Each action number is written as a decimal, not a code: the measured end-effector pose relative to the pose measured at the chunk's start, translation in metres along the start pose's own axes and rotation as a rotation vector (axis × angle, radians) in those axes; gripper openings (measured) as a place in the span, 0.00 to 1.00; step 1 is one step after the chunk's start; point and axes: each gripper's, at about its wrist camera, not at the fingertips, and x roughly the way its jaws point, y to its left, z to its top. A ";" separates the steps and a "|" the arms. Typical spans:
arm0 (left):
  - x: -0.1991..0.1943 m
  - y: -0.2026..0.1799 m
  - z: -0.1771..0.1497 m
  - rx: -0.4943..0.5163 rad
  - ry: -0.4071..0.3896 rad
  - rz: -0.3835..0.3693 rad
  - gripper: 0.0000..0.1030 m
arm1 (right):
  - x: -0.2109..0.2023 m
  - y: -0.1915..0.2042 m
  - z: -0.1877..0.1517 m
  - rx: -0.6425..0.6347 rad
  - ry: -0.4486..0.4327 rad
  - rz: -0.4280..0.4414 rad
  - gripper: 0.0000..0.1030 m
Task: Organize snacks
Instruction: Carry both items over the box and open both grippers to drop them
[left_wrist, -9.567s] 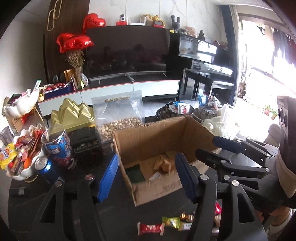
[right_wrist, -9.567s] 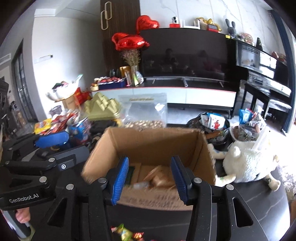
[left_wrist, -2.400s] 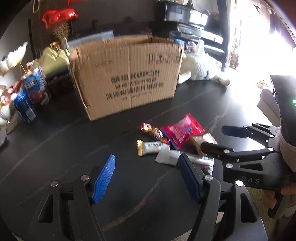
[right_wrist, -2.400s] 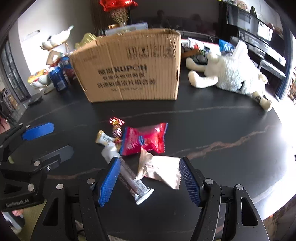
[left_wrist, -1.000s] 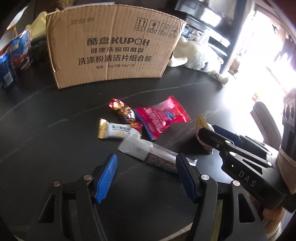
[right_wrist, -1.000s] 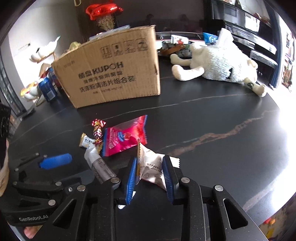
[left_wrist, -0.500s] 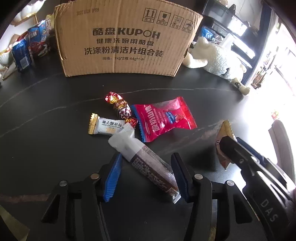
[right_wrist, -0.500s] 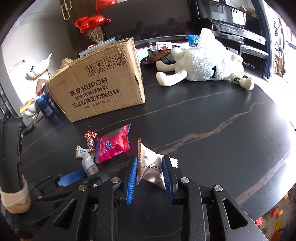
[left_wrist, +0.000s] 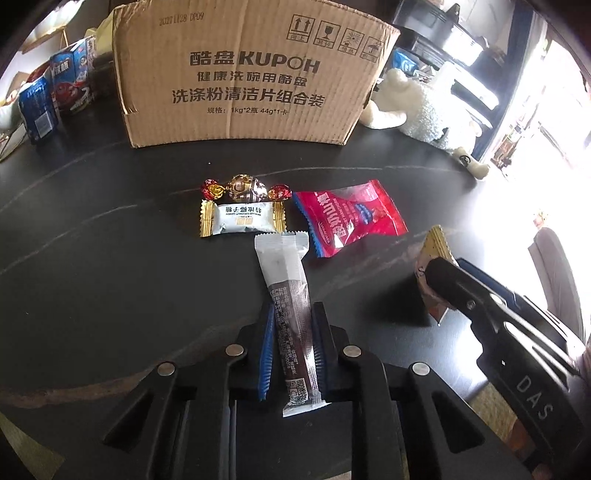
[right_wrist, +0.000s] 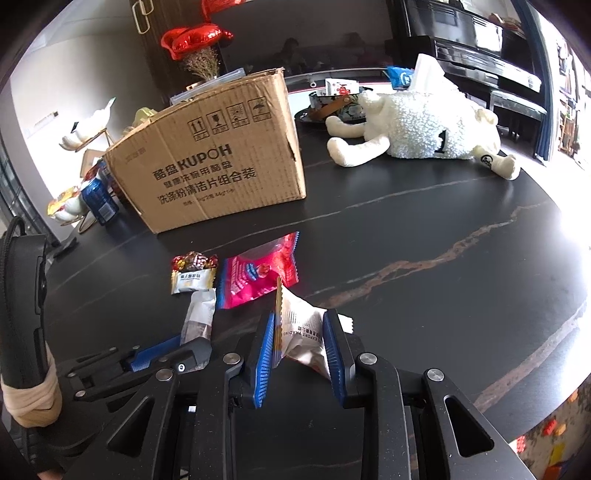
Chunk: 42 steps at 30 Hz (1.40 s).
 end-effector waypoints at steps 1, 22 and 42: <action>-0.002 0.000 0.000 0.004 -0.004 0.000 0.19 | 0.000 0.001 0.000 -0.001 -0.002 0.004 0.27; -0.080 0.015 0.041 0.136 -0.247 -0.042 0.19 | -0.029 0.043 0.036 -0.047 -0.065 0.100 0.27; -0.147 0.047 0.139 0.167 -0.401 -0.058 0.18 | -0.051 0.100 0.149 -0.104 -0.215 0.154 0.27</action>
